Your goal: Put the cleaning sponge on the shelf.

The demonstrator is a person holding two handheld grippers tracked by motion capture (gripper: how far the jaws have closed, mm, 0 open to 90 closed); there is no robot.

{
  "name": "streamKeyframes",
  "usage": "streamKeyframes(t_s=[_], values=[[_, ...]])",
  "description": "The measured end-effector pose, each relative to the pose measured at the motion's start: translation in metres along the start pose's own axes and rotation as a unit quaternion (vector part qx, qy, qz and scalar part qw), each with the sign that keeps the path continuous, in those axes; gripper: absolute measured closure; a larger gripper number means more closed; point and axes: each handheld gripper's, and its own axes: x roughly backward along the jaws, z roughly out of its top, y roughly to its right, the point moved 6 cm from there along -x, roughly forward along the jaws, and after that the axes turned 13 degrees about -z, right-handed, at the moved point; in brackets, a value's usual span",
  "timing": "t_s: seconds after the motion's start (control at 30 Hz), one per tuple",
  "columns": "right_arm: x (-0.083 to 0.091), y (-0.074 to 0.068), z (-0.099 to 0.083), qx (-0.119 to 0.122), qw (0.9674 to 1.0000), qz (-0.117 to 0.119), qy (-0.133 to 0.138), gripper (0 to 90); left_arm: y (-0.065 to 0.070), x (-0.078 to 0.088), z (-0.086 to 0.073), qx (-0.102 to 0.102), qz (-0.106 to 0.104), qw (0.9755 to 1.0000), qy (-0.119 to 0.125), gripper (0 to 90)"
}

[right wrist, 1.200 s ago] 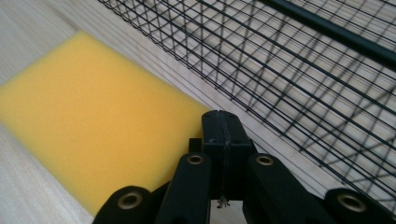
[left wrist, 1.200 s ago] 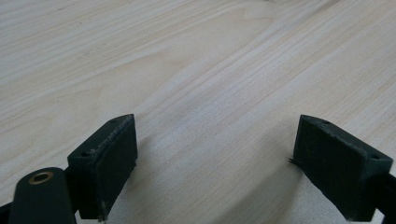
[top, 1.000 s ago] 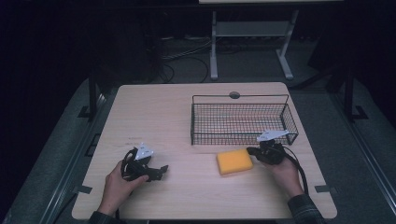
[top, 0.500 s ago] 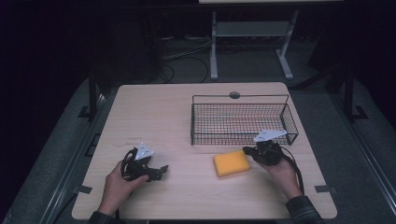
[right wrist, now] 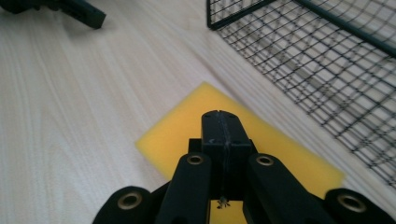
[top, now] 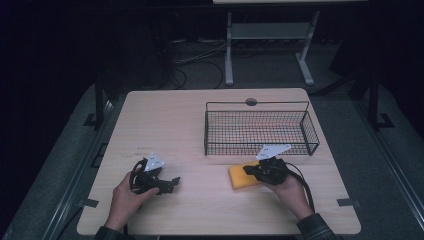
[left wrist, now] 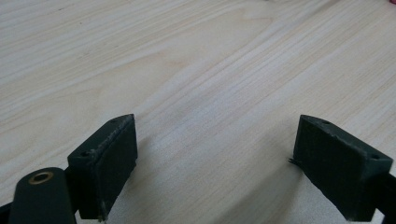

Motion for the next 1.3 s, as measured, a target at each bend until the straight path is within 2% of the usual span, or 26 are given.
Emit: streamKeyframes(t_s=[0.17, 0.2, 0.37, 0.67, 1.3], values=[[-0.003, -0.007, -0.001, 0.007, 0.9999, 0.009, -0.006, 89.5, 0.0, 0.0, 0.0, 0.0, 0.0, 1.0, 0.0, 12.8], [-0.004, -0.012, -0.001, 0.01, 0.9998, 0.014, -0.008, 89.5, 0.0, 0.0, 0.0, 0.0, 0.0, 1.0, 0.001, 12.8], [-0.008, -0.016, -0.005, 0.017, 0.9995, 0.021, -0.018, 89.5, 0.0, 0.0, 0.0, 0.0, 0.0, 1.0, 0.001, 12.7], [-0.003, -0.016, -0.012, 0.011, 0.9995, 0.024, -0.019, 89.5, 0.0, 0.0, 0.0, 0.0, 0.0, 1.0, 0.0, 12.8], [0.024, -0.008, -0.036, -0.009, 0.9993, 0.018, -0.03, 89.5, 0.0, 0.0, 0.0, 0.0, 0.001, 1.0, -0.001, 12.8]])
